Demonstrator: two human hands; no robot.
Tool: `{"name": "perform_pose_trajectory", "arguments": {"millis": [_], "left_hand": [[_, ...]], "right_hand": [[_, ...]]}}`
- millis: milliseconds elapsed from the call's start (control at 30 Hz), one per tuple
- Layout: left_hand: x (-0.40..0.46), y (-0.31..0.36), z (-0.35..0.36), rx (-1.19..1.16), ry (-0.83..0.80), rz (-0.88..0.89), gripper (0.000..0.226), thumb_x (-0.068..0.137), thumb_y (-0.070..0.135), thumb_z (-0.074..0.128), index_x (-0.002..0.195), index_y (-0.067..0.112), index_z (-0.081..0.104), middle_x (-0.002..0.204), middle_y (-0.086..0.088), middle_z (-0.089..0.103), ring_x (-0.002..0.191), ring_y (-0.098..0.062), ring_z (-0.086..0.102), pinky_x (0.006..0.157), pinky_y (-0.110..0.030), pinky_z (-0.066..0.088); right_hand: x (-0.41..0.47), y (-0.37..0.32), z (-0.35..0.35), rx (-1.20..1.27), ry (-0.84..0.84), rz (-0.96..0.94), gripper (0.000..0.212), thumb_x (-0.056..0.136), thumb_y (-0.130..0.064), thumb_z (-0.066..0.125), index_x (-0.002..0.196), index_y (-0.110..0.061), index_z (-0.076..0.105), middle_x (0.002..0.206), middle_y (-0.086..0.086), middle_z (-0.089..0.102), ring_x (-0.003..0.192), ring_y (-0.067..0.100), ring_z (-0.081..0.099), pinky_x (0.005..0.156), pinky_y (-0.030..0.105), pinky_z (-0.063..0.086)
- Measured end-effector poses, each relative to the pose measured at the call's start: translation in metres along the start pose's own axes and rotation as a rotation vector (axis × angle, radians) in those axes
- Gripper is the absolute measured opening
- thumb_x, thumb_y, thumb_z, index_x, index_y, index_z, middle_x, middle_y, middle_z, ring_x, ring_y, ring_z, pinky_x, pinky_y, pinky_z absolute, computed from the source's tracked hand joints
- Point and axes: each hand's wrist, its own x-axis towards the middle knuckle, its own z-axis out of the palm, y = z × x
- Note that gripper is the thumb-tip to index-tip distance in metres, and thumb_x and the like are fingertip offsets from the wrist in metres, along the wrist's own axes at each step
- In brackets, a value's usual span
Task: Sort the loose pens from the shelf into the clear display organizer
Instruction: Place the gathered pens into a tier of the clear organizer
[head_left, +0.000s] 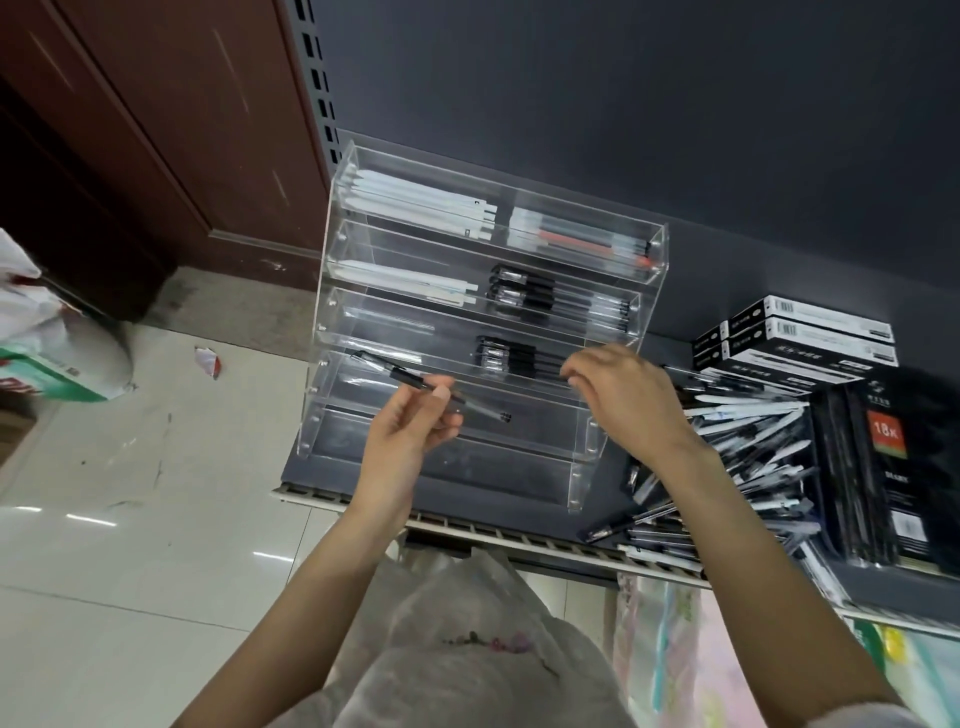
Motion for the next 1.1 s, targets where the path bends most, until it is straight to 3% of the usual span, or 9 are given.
{"name": "perform_pose_trajectory", "arguments": {"millis": [167, 300, 467, 667, 767, 867, 933, 1000, 1100], "left_hand": [[0.000, 0.000, 0.002, -0.008, 0.011, -0.016, 0.014, 0.093, 0.018, 0.055, 0.101, 0.015, 0.067, 0.084, 0.000, 0.064, 0.074, -0.009, 0.063, 0.082, -0.025, 0.054], [0.002, 0.002, 0.009, -0.016, 0.015, -0.015, 0.014, 0.093, 0.016, 0.055, 0.101, 0.013, 0.066, 0.084, -0.003, 0.061, 0.073, -0.009, 0.063, 0.081, -0.023, 0.054], [0.007, 0.006, 0.022, 0.035, 0.018, 0.041, 0.011, 0.093, 0.013, 0.056, 0.098, 0.010, 0.066, 0.083, -0.004, 0.062, 0.070, -0.005, 0.064, 0.075, -0.018, 0.053], [0.016, 0.018, 0.043, 0.270, -0.101, 0.213, 0.008, 0.090, 0.019, 0.061, 0.096, 0.022, 0.066, 0.082, 0.010, 0.068, 0.079, -0.003, 0.065, 0.078, -0.019, 0.051], [0.035, 0.028, 0.033, 0.494, 0.039, 0.346, 0.021, 0.091, 0.025, 0.061, 0.111, 0.028, 0.054, 0.098, 0.016, 0.062, 0.083, 0.010, 0.058, 0.075, -0.009, 0.044], [0.048, 0.035, 0.019, 0.538, 0.114, 0.500, 0.033, 0.094, 0.012, 0.054, 0.125, 0.020, 0.046, 0.112, 0.006, 0.055, 0.091, 0.004, 0.056, 0.078, -0.010, 0.045], [0.057, 0.033, 0.013, 0.832, -0.008, 0.624, 0.029, 0.093, 0.008, 0.054, 0.121, 0.016, 0.054, 0.112, 0.001, 0.058, 0.095, -0.008, 0.058, 0.080, -0.018, 0.047], [0.067, 0.026, 0.014, 1.117, -0.152, 0.692, 0.024, 0.091, 0.011, 0.056, 0.113, 0.016, 0.063, 0.110, -0.003, 0.061, 0.096, -0.019, 0.060, 0.081, -0.030, 0.050], [0.071, 0.017, 0.020, 1.255, -0.240, 0.705, 0.020, 0.091, 0.015, 0.058, 0.105, 0.020, 0.071, 0.106, -0.001, 0.065, 0.096, -0.024, 0.060, 0.078, -0.036, 0.053]], "right_hand": [[0.005, 0.000, -0.002, -0.069, -0.114, 0.004, 0.032, 0.092, -0.001, 0.051, 0.111, -0.022, 0.067, 0.117, -0.006, 0.064, 0.111, 0.017, 0.054, 0.084, 0.036, 0.052], [-0.004, -0.008, -0.008, -0.079, -0.070, 0.023, 0.031, 0.097, -0.009, 0.047, 0.124, -0.019, 0.060, 0.122, -0.001, 0.063, 0.114, 0.020, 0.057, 0.087, 0.038, 0.052], [-0.023, -0.036, -0.023, 0.428, 0.060, -0.003, 0.025, 0.094, -0.033, 0.053, 0.115, -0.026, 0.065, 0.106, -0.010, 0.069, 0.096, 0.006, 0.062, 0.081, 0.028, 0.052], [-0.017, -0.034, -0.020, 0.248, 0.266, 0.030, 0.015, 0.083, -0.016, 0.070, 0.098, -0.018, 0.071, 0.090, -0.005, 0.072, 0.083, 0.017, 0.066, 0.070, 0.035, 0.056], [-0.011, -0.014, -0.020, 0.040, 0.300, 0.087, 0.011, 0.079, -0.012, 0.074, 0.089, -0.017, 0.073, 0.081, -0.002, 0.073, 0.076, 0.017, 0.068, 0.059, 0.031, 0.057], [-0.006, -0.004, -0.013, -0.213, 0.160, 0.120, 0.018, 0.067, -0.009, 0.083, 0.076, -0.020, 0.071, 0.066, -0.005, 0.068, 0.062, 0.014, 0.066, 0.044, 0.023, 0.049], [-0.002, -0.006, -0.008, -0.346, 0.038, 0.117, 0.021, 0.065, -0.009, 0.083, 0.075, -0.020, 0.069, 0.062, -0.005, 0.065, 0.058, 0.013, 0.063, 0.041, 0.022, 0.044], [0.001, -0.011, -0.007, -0.404, -0.049, 0.108, 0.015, 0.075, -0.011, 0.077, 0.084, -0.020, 0.068, 0.064, -0.005, 0.065, 0.058, 0.012, 0.062, 0.043, 0.024, 0.048], [0.004, -0.015, -0.012, -0.446, -0.107, 0.100, 0.023, 0.088, -0.003, 0.056, 0.105, -0.018, 0.063, 0.085, -0.002, 0.068, 0.077, 0.014, 0.065, 0.056, 0.024, 0.046]]}}
